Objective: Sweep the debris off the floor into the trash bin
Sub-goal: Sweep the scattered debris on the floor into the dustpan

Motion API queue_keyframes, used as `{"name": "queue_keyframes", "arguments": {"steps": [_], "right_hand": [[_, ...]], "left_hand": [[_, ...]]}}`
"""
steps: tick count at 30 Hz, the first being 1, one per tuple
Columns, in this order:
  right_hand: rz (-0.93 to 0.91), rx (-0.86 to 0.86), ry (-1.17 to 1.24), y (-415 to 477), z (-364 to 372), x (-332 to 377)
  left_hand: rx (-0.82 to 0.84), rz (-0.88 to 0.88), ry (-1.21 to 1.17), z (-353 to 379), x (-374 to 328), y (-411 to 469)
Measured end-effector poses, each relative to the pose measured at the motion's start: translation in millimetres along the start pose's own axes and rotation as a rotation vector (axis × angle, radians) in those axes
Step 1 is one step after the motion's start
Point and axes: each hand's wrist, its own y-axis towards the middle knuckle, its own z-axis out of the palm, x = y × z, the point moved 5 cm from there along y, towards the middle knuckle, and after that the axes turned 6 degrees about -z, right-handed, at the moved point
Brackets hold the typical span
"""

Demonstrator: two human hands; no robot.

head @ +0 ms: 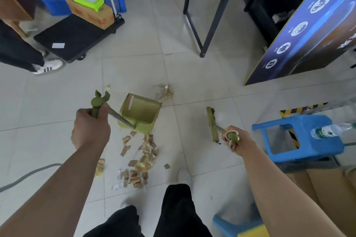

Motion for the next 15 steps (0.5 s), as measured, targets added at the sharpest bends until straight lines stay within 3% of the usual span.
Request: {"name": "queue_keyframes", "arguments": {"steps": [8, 15], "right_hand": [[0.002, -0.022, -0.204, 96.5, -32.6, 65.3], [0.083, 0.17, -0.231, 128.9, 9.1, 65.6]], "left_hand": [[-0.089, -0.108, 0.003, 58.8, -36.8, -18.8], [-0.167, -0.212, -0.028, 70.1, -38.6, -32.9]]}}
